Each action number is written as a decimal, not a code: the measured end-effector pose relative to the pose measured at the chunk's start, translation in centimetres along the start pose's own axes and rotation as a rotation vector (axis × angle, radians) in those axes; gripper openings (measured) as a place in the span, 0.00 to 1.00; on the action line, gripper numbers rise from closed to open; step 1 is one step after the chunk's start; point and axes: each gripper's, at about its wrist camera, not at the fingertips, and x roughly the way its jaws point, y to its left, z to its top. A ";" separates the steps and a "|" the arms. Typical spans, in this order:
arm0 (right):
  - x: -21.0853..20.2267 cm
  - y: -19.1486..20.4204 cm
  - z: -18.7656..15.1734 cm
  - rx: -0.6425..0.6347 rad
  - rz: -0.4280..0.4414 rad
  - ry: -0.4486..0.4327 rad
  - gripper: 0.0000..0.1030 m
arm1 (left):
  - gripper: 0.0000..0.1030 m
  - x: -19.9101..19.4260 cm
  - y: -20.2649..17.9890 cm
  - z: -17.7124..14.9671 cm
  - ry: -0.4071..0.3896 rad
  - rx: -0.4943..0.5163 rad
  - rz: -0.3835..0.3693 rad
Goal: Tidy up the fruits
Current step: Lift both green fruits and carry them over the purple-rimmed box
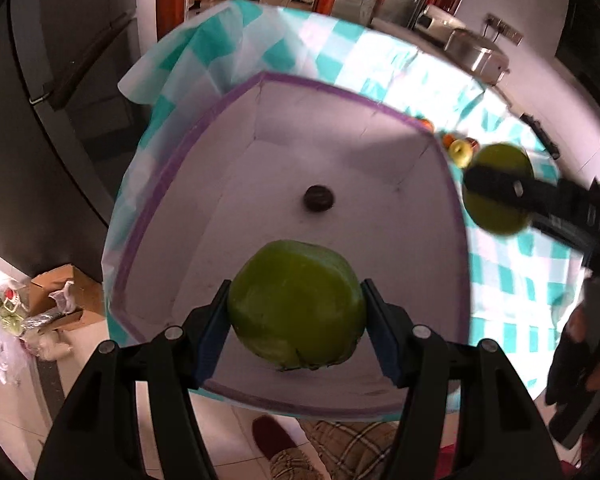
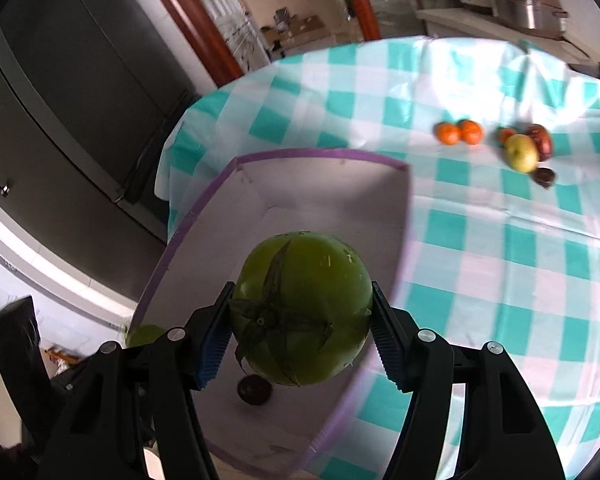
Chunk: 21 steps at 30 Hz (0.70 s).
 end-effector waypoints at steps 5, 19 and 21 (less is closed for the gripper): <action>4.9 2.0 2.6 -0.020 0.010 0.089 0.61 | 0.61 2.0 -0.5 1.3 0.046 0.085 0.044; 20.1 4.7 9.7 -0.140 -0.060 0.328 0.61 | 0.61 10.9 1.0 5.1 0.299 0.073 0.091; 21.9 5.1 9.5 -0.181 -0.072 0.357 0.61 | 0.61 11.8 1.4 5.2 0.326 0.070 0.099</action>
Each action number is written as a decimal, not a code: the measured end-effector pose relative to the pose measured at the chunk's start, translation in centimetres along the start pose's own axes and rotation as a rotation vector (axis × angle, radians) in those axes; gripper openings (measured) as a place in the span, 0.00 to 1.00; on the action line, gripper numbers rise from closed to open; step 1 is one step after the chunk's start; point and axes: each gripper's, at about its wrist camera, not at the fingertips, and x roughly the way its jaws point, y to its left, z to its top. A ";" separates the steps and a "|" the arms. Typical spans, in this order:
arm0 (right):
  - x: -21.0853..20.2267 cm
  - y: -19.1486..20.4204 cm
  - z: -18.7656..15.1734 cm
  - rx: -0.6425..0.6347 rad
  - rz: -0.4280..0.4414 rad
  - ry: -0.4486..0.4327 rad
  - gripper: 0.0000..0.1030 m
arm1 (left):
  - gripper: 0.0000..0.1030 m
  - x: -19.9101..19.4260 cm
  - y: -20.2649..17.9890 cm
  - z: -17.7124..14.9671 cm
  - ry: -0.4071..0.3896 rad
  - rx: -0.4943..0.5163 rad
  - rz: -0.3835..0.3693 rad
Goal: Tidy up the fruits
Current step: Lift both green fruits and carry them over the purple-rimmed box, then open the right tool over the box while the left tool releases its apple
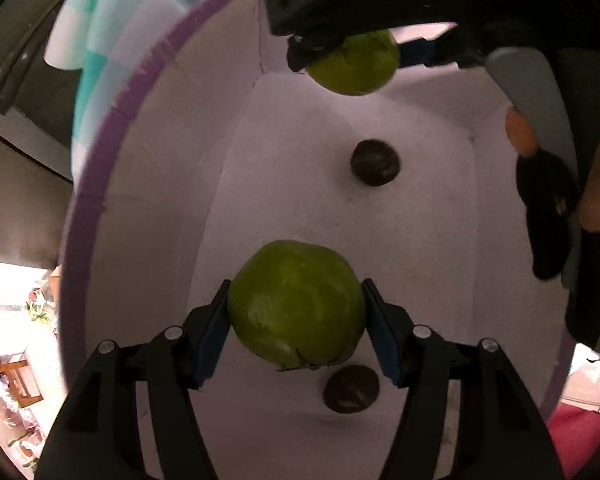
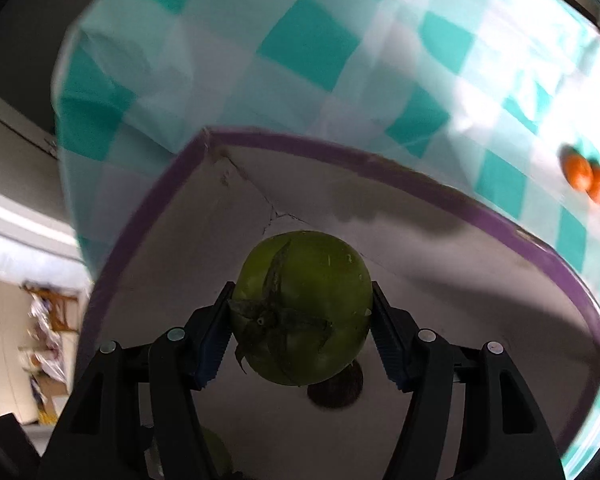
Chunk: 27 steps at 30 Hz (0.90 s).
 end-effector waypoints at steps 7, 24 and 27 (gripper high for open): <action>3.8 0.9 -0.1 -0.076 -0.036 0.062 0.61 | 0.61 1.1 0.4 0.4 0.054 -0.025 -0.007; -2.9 -0.4 -0.4 -0.002 -0.011 -0.103 0.80 | 0.82 -3.1 0.9 -0.6 -0.114 -0.063 -0.008; -9.2 -1.2 -1.8 0.046 0.005 -0.227 0.82 | 0.86 -7.0 -0.2 -1.7 -0.240 -0.018 0.042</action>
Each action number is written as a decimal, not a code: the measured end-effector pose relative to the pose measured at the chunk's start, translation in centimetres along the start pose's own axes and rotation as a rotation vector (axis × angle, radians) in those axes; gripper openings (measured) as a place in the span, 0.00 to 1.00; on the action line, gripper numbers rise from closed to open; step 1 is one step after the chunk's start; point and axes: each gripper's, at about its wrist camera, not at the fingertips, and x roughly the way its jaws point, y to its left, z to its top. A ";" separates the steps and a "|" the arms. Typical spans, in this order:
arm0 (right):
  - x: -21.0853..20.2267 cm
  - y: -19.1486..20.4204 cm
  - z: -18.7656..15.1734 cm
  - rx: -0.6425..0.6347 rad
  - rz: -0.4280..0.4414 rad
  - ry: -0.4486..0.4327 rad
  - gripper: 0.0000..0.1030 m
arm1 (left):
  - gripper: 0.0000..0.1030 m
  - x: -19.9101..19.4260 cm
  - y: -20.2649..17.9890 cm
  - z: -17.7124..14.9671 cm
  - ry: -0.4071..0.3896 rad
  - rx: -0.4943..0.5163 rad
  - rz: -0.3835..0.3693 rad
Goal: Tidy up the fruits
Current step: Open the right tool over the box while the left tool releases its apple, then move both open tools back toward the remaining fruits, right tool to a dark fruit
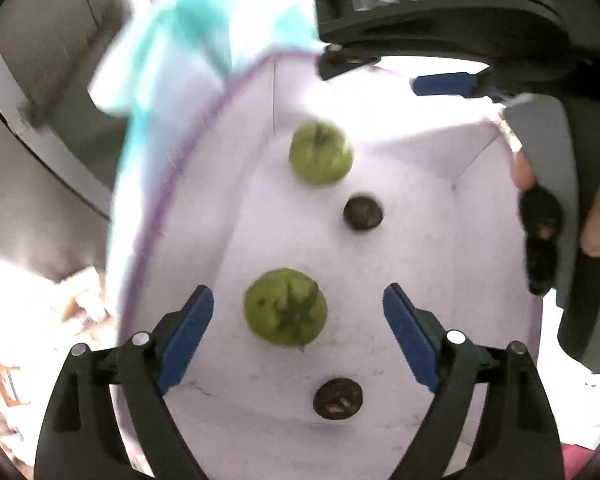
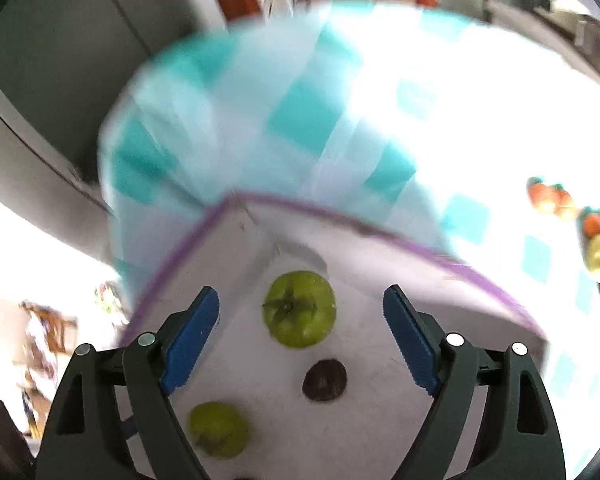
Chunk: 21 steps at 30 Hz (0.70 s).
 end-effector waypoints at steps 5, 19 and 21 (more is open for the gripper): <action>-10.5 -2.6 -2.8 0.084 -0.004 -0.198 0.85 | 0.95 -7.8 -2.4 -0.7 -0.222 0.081 0.107; -23.1 -11.4 -16.7 0.222 -0.104 -0.337 0.85 | 0.98 -16.8 -14.6 -3.9 -0.363 0.185 0.125; -23.7 -13.2 -17.8 0.235 -0.109 -0.336 0.85 | 0.98 -16.3 -16.9 -4.2 -0.366 0.207 0.116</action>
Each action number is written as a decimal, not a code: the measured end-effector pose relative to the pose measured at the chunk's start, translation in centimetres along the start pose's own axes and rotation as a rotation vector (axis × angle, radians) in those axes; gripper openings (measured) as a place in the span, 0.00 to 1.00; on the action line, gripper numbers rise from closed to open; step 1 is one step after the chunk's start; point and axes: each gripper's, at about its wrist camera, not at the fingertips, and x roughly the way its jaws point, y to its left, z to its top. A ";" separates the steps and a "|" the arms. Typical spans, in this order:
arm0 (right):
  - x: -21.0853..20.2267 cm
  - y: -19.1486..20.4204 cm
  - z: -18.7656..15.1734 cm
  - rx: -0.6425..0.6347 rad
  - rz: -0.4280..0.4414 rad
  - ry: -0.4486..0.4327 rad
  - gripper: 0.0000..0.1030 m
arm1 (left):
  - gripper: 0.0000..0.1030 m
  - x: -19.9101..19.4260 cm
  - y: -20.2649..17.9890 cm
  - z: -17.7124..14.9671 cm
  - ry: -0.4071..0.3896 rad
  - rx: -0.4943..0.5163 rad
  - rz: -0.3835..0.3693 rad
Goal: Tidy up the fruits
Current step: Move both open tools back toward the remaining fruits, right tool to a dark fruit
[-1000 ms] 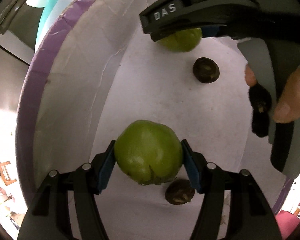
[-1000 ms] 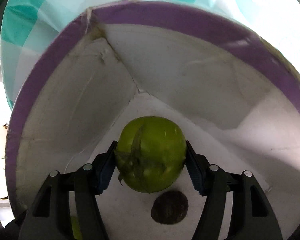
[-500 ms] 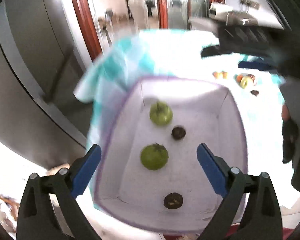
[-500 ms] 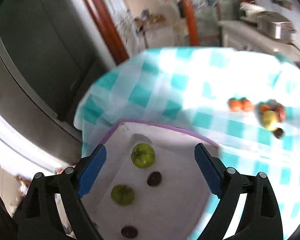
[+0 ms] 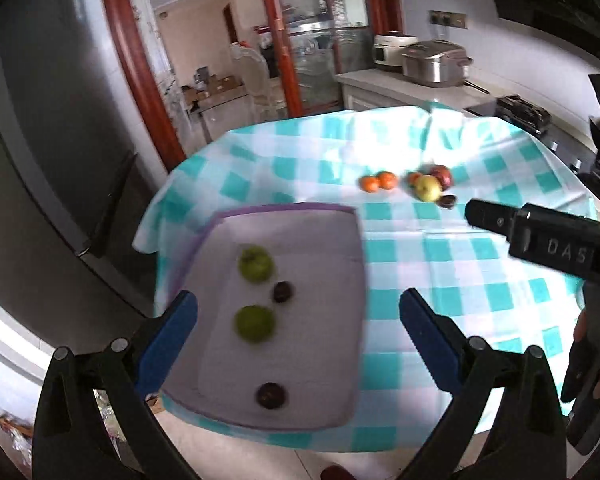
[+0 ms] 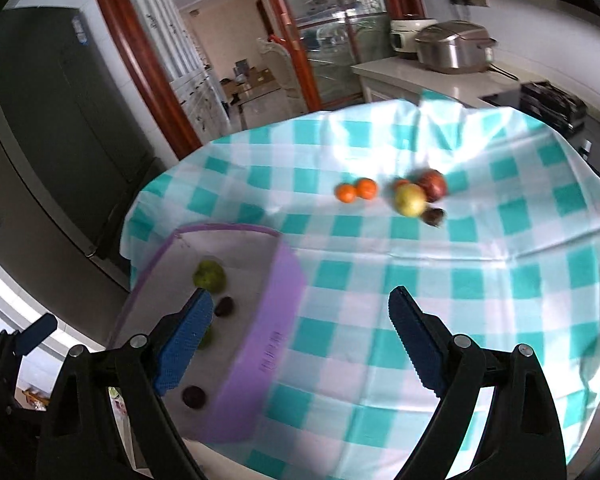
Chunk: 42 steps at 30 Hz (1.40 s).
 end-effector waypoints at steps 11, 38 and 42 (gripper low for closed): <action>-3.5 -12.5 -0.3 -0.020 -0.014 0.043 0.85 | 0.98 -0.2 -14.3 2.0 0.025 0.021 -0.037; 5.3 -27.9 -0.4 -0.099 -0.115 0.198 0.85 | 0.98 15.9 -24.6 4.9 0.271 -0.079 -0.062; 10.6 -26.4 1.3 -0.143 -0.105 0.233 0.85 | 0.98 21.0 -21.1 6.8 0.317 -0.150 -0.068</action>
